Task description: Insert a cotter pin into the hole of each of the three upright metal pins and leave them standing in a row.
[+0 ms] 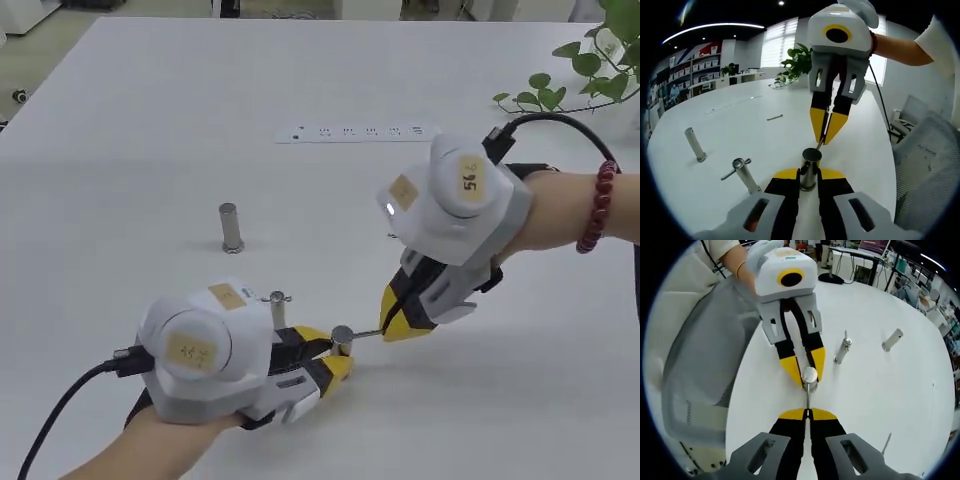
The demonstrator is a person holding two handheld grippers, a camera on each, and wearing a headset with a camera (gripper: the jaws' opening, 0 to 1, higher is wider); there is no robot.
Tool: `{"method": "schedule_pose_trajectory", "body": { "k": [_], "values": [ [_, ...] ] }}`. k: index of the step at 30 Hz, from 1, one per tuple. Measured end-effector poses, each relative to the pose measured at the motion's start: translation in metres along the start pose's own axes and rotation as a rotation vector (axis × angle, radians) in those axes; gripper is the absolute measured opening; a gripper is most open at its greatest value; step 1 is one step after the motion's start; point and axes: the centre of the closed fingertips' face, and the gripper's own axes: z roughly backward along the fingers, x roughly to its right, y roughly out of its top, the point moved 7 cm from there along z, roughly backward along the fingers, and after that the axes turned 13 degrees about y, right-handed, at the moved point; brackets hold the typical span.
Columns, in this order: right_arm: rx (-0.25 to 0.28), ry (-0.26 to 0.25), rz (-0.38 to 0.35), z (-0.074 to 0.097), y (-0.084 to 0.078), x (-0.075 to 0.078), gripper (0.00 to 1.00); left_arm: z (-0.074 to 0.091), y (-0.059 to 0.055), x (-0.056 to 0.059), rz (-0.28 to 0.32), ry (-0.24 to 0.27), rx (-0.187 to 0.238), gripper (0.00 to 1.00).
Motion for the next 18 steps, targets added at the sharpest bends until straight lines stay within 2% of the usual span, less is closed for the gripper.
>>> {"method": "schedule_pose_trajectory", "body": {
  "k": [5, 13, 18],
  "values": [
    [0.030, 0.002, -0.012, -0.0002, -0.0020, 0.0014, 0.03, -0.0002, 0.0000, -0.0004, 0.002, 0.001, -0.001, 0.12],
    [0.003, -0.012, 0.019, -0.0011, 0.0026, 0.0011, 0.03, 0.0003, -0.0006, -0.0012, 0.001, -0.001, -0.003, 0.11],
    [0.007, -0.012, 0.013, -0.0011, 0.0030, 0.0007, 0.03, -0.0004, -0.0006, -0.0014, -0.008, -0.003, -0.001, 0.11]
  ]
}}
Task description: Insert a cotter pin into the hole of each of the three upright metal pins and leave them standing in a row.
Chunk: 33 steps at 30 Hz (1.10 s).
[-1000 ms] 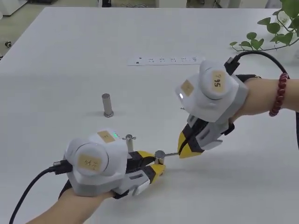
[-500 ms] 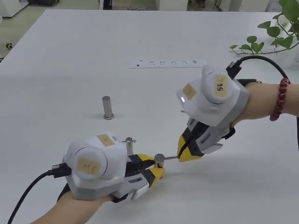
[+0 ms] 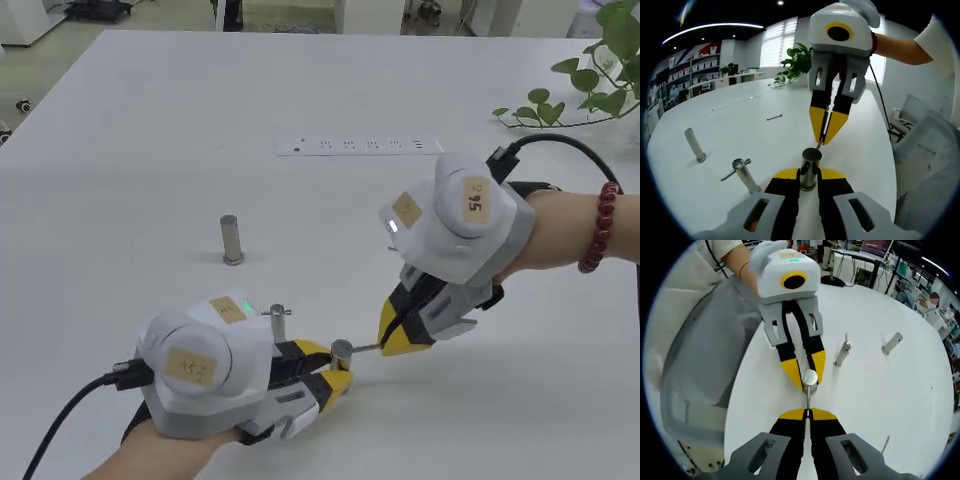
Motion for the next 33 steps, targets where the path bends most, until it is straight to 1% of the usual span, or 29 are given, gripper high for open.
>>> {"method": "schedule_pose_trajectory", "body": {
  "k": [1, 5, 15, 16, 17, 18, 19, 20, 21, 28, 31, 33],
  "values": [
    [-0.003, 0.007, -0.003, -0.002, -0.001, 0.001, 0.03, 0.000, 0.000, 0.000, 0.000, -0.001, -0.001, 0.11],
    [0.009, 0.007, -0.012, -0.007, -0.004, 0.005, 0.03, 0.000, 0.000, 0.000, 0.000, -0.001, -0.001, 0.11],
    [0.002, -0.008, -0.007, -0.010, 0.001, 0.007, 0.03, -0.001, -0.001, 0.000, -0.001, -0.006, -0.001, 0.11],
    [-0.018, -0.027, 0.013, -0.009, 0.002, 0.006, 0.03, -0.001, -0.001, 0.000, -0.002, -0.006, -0.001, 0.11],
    [-0.048, -0.045, 0.057, -0.009, 0.004, 0.007, 0.03, -0.001, -0.001, 0.000, -0.002, -0.006, -0.001, 0.11],
    [-0.062, -0.050, 0.057, -0.009, 0.006, 0.004, 0.03, -0.001, -0.001, 0.001, 0.000, -0.007, -0.002, 0.11],
    [-0.048, -0.046, 0.070, -0.011, 0.010, 0.004, 0.03, -0.001, -0.001, 0.001, -0.002, -0.008, -0.001, 0.11],
    [-0.043, -0.041, 0.063, -0.010, 0.010, 0.002, 0.03, -0.001, -0.001, 0.001, -0.002, -0.009, -0.002, 0.11],
    [-0.023, -0.037, 0.054, -0.012, 0.013, 0.004, 0.03, -0.001, -0.001, 0.001, -0.001, -0.009, -0.002, 0.11],
    [-0.032, -0.034, 0.053, -0.007, 0.014, 0.001, 0.03, -0.001, -0.001, 0.001, -0.001, -0.007, -0.002, 0.11],
    [-0.009, -0.032, 0.043, -0.009, 0.018, -0.001, 0.04, -0.002, -0.001, 0.000, -0.002, -0.011, -0.001, 0.11],
    [-0.006, -0.034, 0.045, -0.009, 0.020, -0.001, 0.04, -0.002, -0.001, 0.000, -0.002, -0.011, -0.001, 0.11]
  ]
}}
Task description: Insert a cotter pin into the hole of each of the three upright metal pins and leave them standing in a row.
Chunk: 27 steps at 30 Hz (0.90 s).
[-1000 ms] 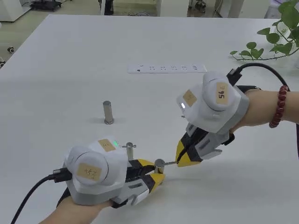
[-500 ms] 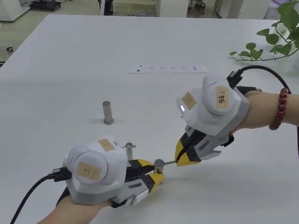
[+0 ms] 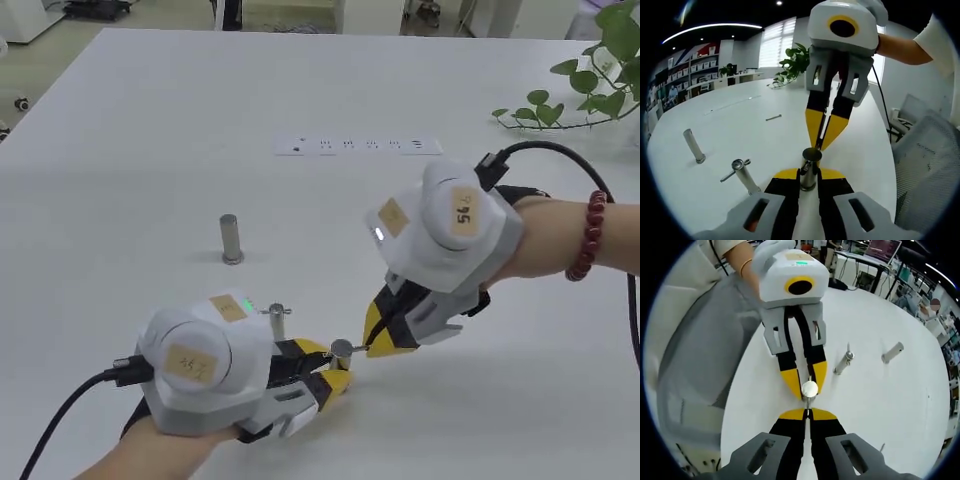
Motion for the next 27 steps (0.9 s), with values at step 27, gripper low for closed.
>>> {"method": "schedule_pose_trajectory", "body": {
  "k": [27],
  "values": [
    [0.052, -0.032, -0.059, 0.008, -0.011, -0.004, 0.07, -0.001, 0.000, -0.001, 0.026, -0.008, 0.007, 0.12]
  ]
}}
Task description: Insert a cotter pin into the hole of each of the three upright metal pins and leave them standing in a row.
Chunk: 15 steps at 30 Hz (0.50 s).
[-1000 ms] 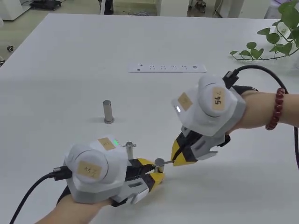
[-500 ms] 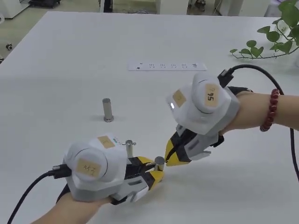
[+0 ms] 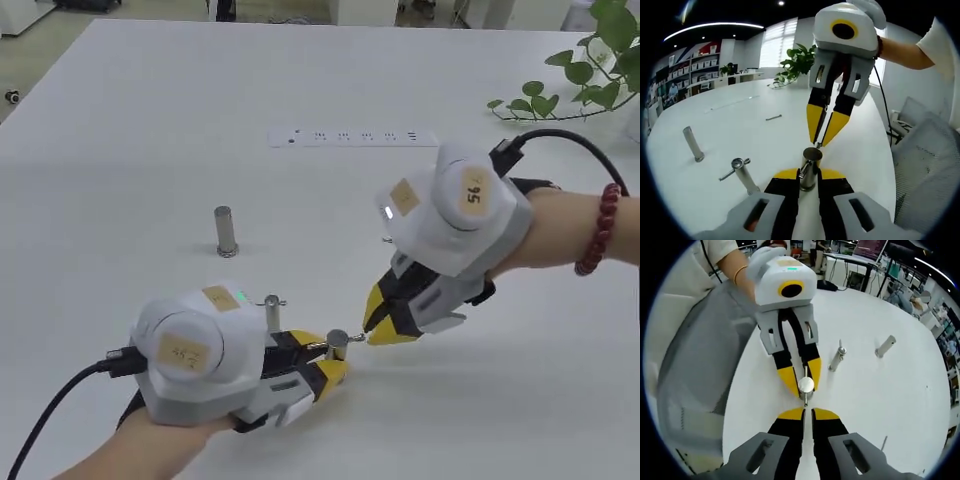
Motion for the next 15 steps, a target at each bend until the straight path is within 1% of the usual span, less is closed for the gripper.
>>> {"method": "schedule_pose_trajectory", "body": {
  "k": [3, 8, 15],
  "values": [
    [0.005, 0.005, 0.012, -0.0019, 0.0014, 0.0001, 0.04, 0.0000, -0.0015, -0.0009, 0.026, -0.004, 0.003, 0.12],
    [0.017, 0.011, 0.011, -0.0032, 0.0041, 0.0009, 0.03, -0.0004, -0.0017, -0.0003, 0.023, -0.006, 0.004, 0.12],
    [0.006, 0.015, 0.016, -0.0057, 0.0053, 0.0020, 0.03, -0.0004, -0.0017, -0.0001, 0.024, -0.008, 0.003, 0.12]
  ]
}}
